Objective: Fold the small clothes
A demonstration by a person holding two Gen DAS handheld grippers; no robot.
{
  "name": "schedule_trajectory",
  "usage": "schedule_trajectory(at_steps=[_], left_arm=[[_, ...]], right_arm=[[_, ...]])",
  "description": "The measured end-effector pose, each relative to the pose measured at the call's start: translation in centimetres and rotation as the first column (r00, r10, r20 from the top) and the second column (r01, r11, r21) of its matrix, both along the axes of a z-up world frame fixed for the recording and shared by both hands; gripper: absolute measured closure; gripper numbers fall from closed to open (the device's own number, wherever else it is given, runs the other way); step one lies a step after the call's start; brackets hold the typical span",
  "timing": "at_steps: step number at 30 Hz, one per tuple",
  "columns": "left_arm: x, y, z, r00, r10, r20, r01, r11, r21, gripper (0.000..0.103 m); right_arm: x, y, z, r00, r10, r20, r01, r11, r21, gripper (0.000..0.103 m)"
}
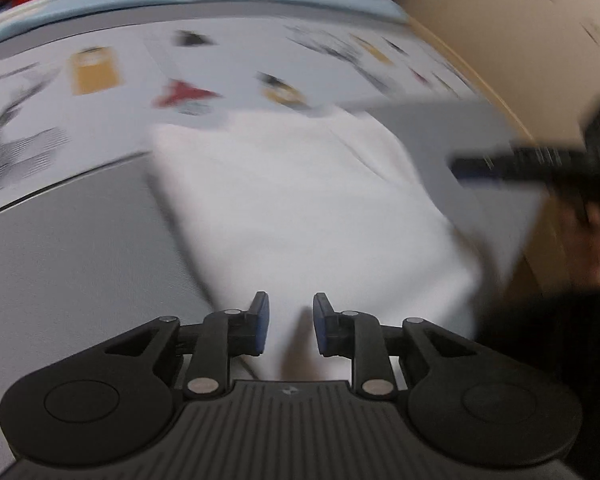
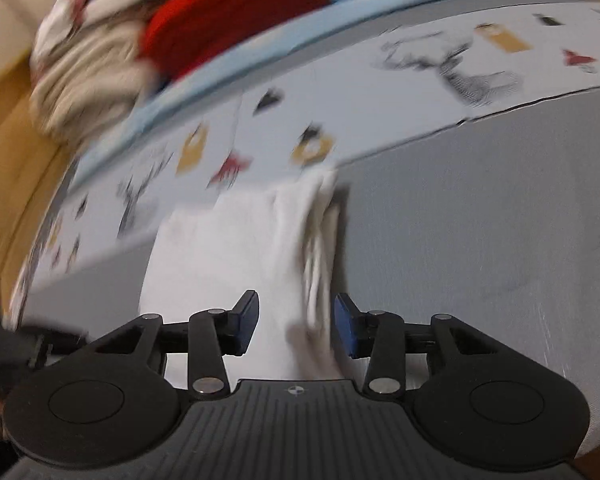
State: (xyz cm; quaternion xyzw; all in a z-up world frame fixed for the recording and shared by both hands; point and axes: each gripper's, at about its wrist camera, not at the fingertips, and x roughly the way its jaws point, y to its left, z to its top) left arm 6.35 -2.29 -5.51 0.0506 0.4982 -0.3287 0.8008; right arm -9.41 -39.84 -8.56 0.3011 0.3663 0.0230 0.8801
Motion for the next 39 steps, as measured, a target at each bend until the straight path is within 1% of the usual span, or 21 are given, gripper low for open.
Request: schedule_trajectory(at_steps=[3,5,9,11,14,15,16,17,20,22,23,24,26,28,29,30,31,33,35,37,39], left_arm=[[1.7,0.5,0.2,0.993,0.121,-0.015,-0.121,0.992,-0.031,0.065],[2.5,0.9,0.4,0.984,0.178,-0.029,-0.179,0.982,-0.058,0.053],[3.5,0.7,0.0,0.967,0.244,-0.079,-0.251,0.964,-0.086,0.05],[3.9,0.0,-0.7,0.962,0.254,-0.104,-0.262,0.962,-0.081,0.05],[3.6,-0.4,-1.3,0.959,0.261,-0.106,-0.268,0.962,-0.059,0.05],[3.6,-0.5,-1.5,0.958,0.266,-0.107,-0.273,0.961,-0.054,0.05],[3.7,-0.7,-1.6,0.956,0.272,-0.107,-0.278,0.959,-0.049,0.05],[3.8,-0.8,-1.9,0.955,0.278,-0.105,-0.283,0.958,-0.039,0.05],[3.9,-1.2,-3.1,0.949,0.292,-0.116,-0.292,0.956,0.021,0.047],[4.0,-1.3,-3.6,0.946,0.296,-0.13,-0.294,0.955,0.033,0.047],[4.0,-1.3,-3.5,0.945,0.299,-0.129,-0.298,0.954,0.031,0.047],[4.1,-1.2,-3.5,0.943,0.304,-0.133,-0.304,0.953,0.023,0.047],[4.4,-0.6,-3.4,0.933,0.328,-0.147,-0.332,0.943,-0.004,0.046],[4.7,0.1,-3.3,0.92,0.353,-0.172,-0.365,0.93,-0.039,0.046],[4.9,0.4,-3.4,0.913,0.363,-0.188,-0.379,0.924,-0.057,0.046],[5.1,0.5,-3.4,0.906,0.372,-0.199,-0.392,0.917,-0.069,0.046],[5.2,0.6,-3.6,0.902,0.379,-0.208,-0.401,0.913,-0.076,0.046],[5.6,0.5,-4.2,0.89,0.392,-0.233,-0.42,0.904,-0.082,0.046],[5.9,0.4,-4.9,0.879,0.401,-0.256,-0.434,0.897,-0.086,0.046],[6.1,0.2,-5.6,0.873,0.404,-0.273,-0.442,0.892,-0.095,0.046],[6.2,-0.1,-6.0,0.872,0.405,-0.274,-0.447,0.888,-0.108,0.043]], right_arm=[[2.3,0.0,-0.6,0.996,-0.08,-0.028,0.079,0.997,-0.014,0.057],[3.8,0.4,-1.2,0.993,-0.104,-0.058,0.103,0.994,-0.025,0.057],[6.4,1.5,-1.8,0.988,-0.133,-0.083,0.132,0.991,-0.017,0.057],[6.9,2.2,-1.9,0.986,-0.144,-0.082,0.142,0.99,-0.026,0.057],[7.8,2.9,-1.9,0.987,-0.138,-0.086,0.135,0.99,-0.041,0.057],[8.0,3.1,-1.8,0.988,-0.133,-0.082,0.129,0.99,-0.055,0.066],[8.1,3.2,-1.8,0.989,-0.13,-0.073,0.126,0.99,-0.065,0.093],[8.1,3.2,-1.6,0.99,-0.131,-0.06,0.127,0.989,-0.072,0.099],[7.6,2.4,-1.1,0.986,-0.169,-0.002,0.169,0.983,-0.07,0.1],[7.7,2.0,-1.8,0.98,-0.191,-0.051,0.186,0.978,-0.093,0.1],[7.9,1.9,-2.6,0.976,-0.192,-0.105,0.182,0.978,-0.102,0.1],[8.1,1.9,-3.1,0.972,-0.193,-0.133,0.179,0.977,-0.112,0.097],[7.9,1.8,-3.1,0.969,-0.207,-0.134,0.188,0.972,-0.14,0.093],[7.4,1.6,-2.4,0.968,-0.227,-0.107,0.211,0.967,-0.141,0.074],[7.1,1.4,-2.1,0.968,-0.235,-0.09,0.223,0.967,-0.126,0.07],[6.7,1.2,-1.9,0.969,-0.238,-0.071,0.231,0.968,-0.1,0.062],[6.5,1.0,-1.9,0.971,-0.231,-0.058,0.227,0.971,-0.072,0.057],[6.5,1.0,-2.3,0.979,-0.194,-0.069,0.193,0.981,-0.017,0.054],[6.9,1.3,-3.2,0.982,-0.14,-0.125,0.143,0.99,0.018,0.052],[7.4,1.8,-4.2,0.98,-0.081,-0.182,0.093,0.994,0.062,0.047],[7.8,2.4,-4.9,0.974,-0.044,-0.223,0.06,0.996,0.065,0.044]])
